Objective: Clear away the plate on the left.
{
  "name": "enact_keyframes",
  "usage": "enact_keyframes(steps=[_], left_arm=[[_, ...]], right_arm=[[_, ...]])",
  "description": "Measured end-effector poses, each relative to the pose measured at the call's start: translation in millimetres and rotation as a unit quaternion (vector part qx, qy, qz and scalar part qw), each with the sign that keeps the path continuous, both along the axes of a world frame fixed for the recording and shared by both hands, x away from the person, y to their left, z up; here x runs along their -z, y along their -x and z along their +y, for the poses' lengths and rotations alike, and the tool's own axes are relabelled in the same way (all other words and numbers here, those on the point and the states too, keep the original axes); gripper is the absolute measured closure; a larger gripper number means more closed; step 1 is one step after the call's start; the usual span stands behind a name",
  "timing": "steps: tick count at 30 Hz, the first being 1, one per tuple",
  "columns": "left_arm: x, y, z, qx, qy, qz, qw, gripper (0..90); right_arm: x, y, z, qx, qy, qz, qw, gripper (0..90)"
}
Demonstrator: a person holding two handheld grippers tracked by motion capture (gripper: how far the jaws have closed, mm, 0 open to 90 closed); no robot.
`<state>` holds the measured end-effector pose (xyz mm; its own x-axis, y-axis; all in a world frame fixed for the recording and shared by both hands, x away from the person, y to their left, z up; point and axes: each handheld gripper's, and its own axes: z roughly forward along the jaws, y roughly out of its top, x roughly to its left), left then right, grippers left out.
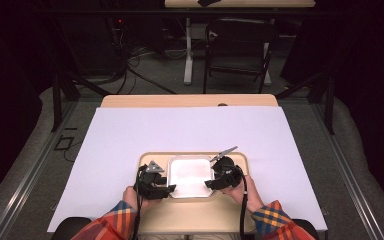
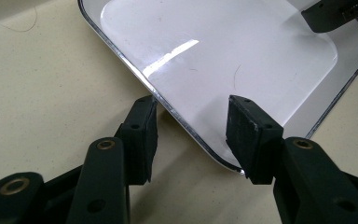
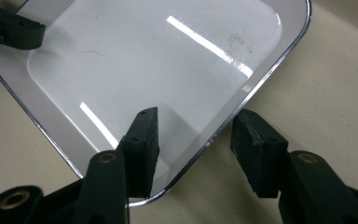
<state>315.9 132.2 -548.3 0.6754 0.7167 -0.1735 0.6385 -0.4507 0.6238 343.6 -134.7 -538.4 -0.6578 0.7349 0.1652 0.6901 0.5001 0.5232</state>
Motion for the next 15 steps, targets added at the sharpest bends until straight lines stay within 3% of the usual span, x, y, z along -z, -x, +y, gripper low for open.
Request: enact_keyframes(steps=[7,15], left_arm=[[-0.5,-0.6,2.5,-0.002,-0.002,0.002,1.0,53.1],[-0.7,1.6,2.2,0.0,0.001,0.006,1.0,54.2]], right_arm=[[0.3,5.4,0.8,-0.002,-0.009,0.005,0.9999,51.6],[0.1,7.0,1.0,-0.008,0.0,-0.001,1.0,51.5]])
